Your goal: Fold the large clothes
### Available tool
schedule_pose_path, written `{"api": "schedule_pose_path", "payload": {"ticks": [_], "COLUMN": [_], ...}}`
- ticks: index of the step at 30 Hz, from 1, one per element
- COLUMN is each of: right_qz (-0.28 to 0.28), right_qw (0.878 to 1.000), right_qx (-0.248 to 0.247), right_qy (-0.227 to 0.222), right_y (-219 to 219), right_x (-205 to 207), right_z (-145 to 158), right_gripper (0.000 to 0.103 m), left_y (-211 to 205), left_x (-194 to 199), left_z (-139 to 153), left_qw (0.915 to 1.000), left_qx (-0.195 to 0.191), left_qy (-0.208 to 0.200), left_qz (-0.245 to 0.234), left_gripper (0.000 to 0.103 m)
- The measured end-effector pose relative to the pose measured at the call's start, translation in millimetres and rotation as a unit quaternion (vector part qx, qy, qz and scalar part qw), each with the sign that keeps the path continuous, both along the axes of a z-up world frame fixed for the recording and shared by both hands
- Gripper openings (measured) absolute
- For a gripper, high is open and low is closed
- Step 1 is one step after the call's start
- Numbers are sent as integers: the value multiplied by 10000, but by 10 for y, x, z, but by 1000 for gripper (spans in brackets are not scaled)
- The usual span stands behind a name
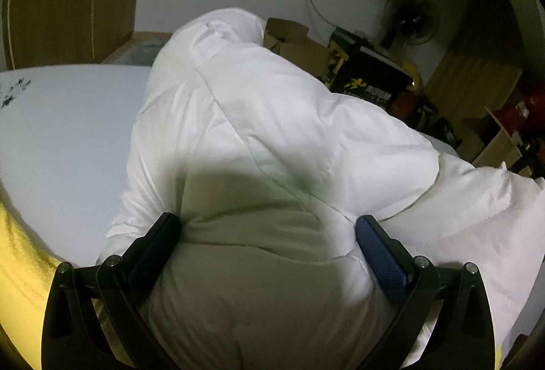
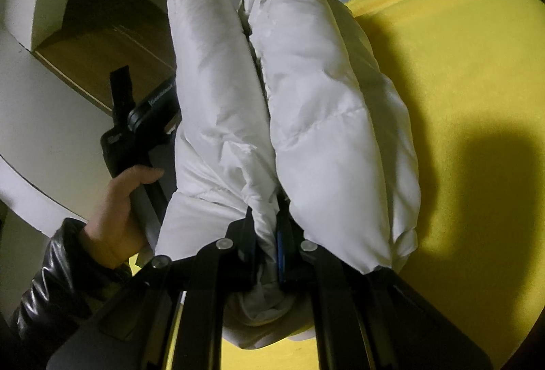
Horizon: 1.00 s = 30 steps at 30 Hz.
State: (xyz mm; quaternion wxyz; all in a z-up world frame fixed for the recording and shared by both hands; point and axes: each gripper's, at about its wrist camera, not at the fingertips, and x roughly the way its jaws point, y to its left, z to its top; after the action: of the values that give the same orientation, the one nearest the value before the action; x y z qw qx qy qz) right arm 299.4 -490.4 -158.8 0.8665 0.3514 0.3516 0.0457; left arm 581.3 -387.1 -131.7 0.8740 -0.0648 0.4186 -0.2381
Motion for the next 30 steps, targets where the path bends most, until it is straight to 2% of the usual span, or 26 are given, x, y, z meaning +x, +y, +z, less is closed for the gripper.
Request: {"api": "schedule_pose_path", "payload": {"ticks": [5, 13, 17, 20, 21, 23, 24, 25, 26, 28, 29, 30], "right_qz": [26, 44, -20, -134, -263, -672, -723, -791, -884, -1016, -962, -777], "right_qw": [9996, 9984, 9988, 9985, 9981, 9939, 9920, 9881, 9830, 9685, 9676, 9716], "right_qx": [10, 13, 32, -325, -423, -867, -969, -1106, -1260, -1755, -1792, -1668], "right_qy": [287, 559, 486, 428, 369, -126, -372, -723, -998, -1443, -1496, -1490], "right_y": [6, -20, -40, 90, 104, 189, 232, 303, 373, 538, 574, 577], "right_x": [109, 245, 246, 146, 59, -97, -138, -177, -192, -90, 41, 224], "right_z": [74, 133, 179, 375, 485, 920, 1079, 1313, 1517, 1884, 1949, 1953], "right_gripper": [5, 5, 6, 12, 15, 34, 61, 97, 103, 103, 103, 102], "left_y": [-111, -250, -177, 60, 140, 373, 506, 592, 708, 879, 972, 1084], "left_x": [36, 75, -77, -273, -311, -370, -409, -428, -441, -482, -538, -591], "left_z": [-17, -24, 49, 221, 286, 470, 561, 637, 743, 904, 983, 1065], "left_qw": [9994, 9985, 9987, 9990, 9984, 9970, 9966, 9967, 9971, 9969, 9962, 9951], "left_qx": [341, 542, 466, -208, -391, -650, -673, -622, -505, -281, -148, 10], "left_qy": [35, -13, -194, -391, -411, -399, -401, -398, -420, -570, -695, -832], "left_qz": [13, 36, 95, -36, -41, 141, 263, 339, 394, 472, 497, 530], "left_gripper": [103, 103, 103, 103, 103, 103, 103, 103, 103, 103, 103, 103]}}
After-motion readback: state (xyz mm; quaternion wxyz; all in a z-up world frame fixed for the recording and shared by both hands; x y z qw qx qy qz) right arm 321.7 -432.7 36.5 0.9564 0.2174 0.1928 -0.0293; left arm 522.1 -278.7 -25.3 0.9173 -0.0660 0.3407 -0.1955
